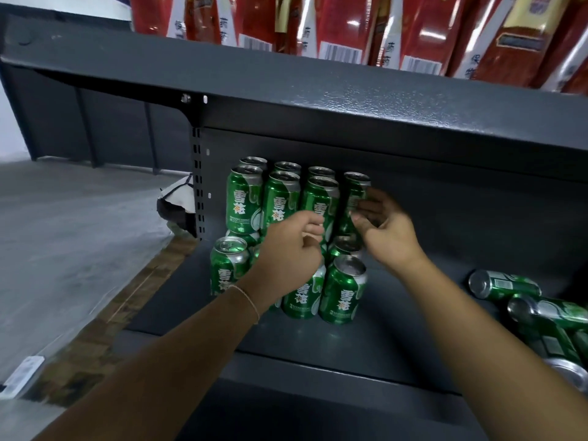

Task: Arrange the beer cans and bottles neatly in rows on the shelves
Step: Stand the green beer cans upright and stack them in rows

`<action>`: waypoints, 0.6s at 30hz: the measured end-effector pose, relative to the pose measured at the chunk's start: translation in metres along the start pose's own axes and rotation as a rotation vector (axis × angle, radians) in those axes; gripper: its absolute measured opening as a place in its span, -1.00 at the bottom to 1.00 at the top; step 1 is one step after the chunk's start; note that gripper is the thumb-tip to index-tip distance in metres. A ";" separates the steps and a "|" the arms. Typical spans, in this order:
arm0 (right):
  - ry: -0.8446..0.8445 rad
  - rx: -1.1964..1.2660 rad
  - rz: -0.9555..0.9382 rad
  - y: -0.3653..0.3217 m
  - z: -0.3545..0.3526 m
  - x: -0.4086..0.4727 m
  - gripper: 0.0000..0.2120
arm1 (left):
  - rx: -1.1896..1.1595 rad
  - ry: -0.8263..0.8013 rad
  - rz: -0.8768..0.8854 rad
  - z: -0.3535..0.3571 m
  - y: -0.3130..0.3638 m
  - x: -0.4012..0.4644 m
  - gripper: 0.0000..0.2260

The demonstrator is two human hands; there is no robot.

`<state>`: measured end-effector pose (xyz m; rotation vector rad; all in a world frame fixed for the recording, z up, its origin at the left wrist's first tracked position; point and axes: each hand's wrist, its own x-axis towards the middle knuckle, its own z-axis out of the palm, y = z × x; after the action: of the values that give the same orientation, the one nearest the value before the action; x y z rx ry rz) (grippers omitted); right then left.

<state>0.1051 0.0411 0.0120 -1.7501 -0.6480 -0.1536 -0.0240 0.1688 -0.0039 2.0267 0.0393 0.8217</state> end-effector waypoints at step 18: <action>0.206 -0.202 0.039 0.046 -0.188 -0.038 -0.72 | -0.072 -0.321 0.016 0.182 0.071 0.009 -0.49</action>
<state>0.1396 -0.1535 0.0104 -1.9080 -0.4605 -0.3778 0.0656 -0.0044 -0.0092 2.0691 -0.1856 0.4926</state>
